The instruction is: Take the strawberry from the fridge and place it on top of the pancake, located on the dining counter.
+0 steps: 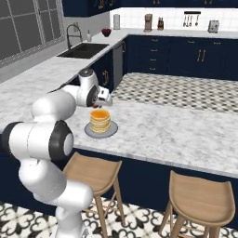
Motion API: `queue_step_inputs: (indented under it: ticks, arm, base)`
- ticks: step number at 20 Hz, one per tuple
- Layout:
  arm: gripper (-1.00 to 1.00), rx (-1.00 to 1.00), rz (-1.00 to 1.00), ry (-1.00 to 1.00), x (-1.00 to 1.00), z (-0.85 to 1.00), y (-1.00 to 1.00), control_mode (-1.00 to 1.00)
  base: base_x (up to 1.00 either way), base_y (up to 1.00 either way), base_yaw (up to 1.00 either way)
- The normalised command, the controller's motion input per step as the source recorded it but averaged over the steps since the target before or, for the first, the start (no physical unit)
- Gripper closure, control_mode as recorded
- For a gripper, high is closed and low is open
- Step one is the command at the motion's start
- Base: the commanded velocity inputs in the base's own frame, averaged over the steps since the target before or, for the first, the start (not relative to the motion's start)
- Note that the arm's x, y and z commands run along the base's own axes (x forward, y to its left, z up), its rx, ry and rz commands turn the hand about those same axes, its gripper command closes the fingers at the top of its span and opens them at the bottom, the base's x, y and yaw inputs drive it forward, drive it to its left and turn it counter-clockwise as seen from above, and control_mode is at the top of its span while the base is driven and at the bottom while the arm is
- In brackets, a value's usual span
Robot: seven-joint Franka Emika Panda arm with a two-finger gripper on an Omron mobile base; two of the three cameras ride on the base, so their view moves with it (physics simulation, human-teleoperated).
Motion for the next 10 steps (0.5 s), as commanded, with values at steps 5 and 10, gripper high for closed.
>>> queue_step_inputs:
  ticks: [5, 10]
  arm:
    - [1.00, -0.02, 0.00, 0.00, 0.20, -0.36, 0.09, -1.00]
    - [1.00, -0.04, 0.00, 0.00, 0.33, -0.38, 0.19, -1.00]
  base:
    - [0.00, 0.00, 0.00]
    - [0.00, 0.00, 0.00]
